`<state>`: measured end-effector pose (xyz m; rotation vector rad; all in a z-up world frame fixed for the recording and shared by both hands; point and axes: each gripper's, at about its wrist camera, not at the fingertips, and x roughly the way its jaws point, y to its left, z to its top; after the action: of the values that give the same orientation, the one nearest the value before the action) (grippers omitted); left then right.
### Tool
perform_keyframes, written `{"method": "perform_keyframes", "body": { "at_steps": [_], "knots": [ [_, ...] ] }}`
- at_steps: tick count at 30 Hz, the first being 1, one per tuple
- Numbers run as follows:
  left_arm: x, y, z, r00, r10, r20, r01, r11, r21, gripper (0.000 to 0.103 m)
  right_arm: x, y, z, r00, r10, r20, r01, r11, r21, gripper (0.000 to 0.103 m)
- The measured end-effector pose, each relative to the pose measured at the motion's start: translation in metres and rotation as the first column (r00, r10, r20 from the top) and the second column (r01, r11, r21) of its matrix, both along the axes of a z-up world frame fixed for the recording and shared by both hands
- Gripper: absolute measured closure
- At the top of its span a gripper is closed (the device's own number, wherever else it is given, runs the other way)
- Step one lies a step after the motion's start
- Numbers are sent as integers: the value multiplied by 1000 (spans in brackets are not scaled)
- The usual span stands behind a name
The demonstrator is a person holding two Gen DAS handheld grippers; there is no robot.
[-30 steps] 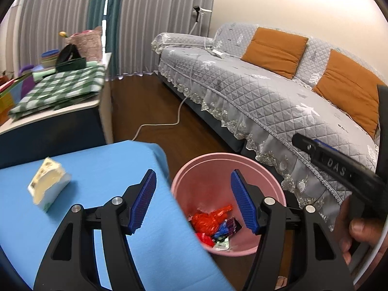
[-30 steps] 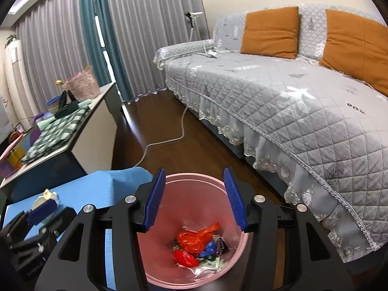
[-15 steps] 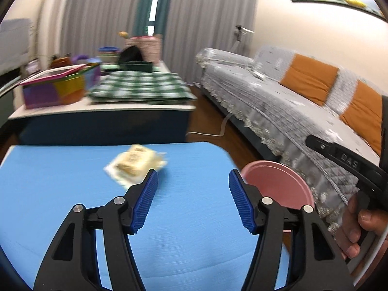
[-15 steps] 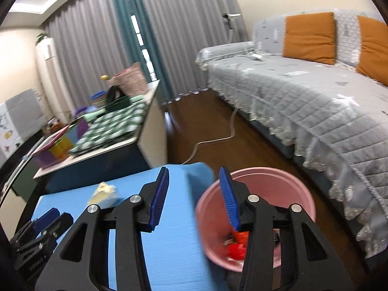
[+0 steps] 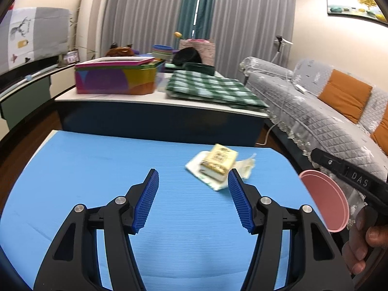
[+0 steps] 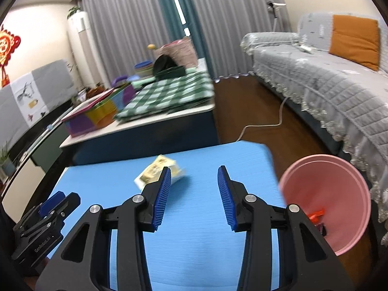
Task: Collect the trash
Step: 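Move both open tools back to the yellow tissue pack and white wrapper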
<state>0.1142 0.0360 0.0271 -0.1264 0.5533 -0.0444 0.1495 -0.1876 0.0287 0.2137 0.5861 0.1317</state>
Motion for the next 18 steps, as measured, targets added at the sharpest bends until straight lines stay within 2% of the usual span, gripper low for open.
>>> {"method": "perform_keyframes", "body": {
  "at_steps": [5, 8, 11, 18],
  "knots": [
    [1, 18, -7, 999, 35, -10, -35, 999, -2, 45, 15, 34, -12, 998, 53, -26, -53, 999, -7, 62],
    [4, 28, -11, 998, 56, -20, -56, 998, -3, 45, 27, 49, -22, 995, 80, -63, -80, 997, 7, 57],
    [7, 34, -16, 997, 65, -29, -65, 998, -6, 45, 36, 62, -35, 990, 103, -97, -102, 995, 12, 55],
    [12, 38, -24, 997, 66, -49, -66, 998, -3, 45, 53, 74, -53, 984, 99, -149, -96, 995, 25, 55]
  ]
}}
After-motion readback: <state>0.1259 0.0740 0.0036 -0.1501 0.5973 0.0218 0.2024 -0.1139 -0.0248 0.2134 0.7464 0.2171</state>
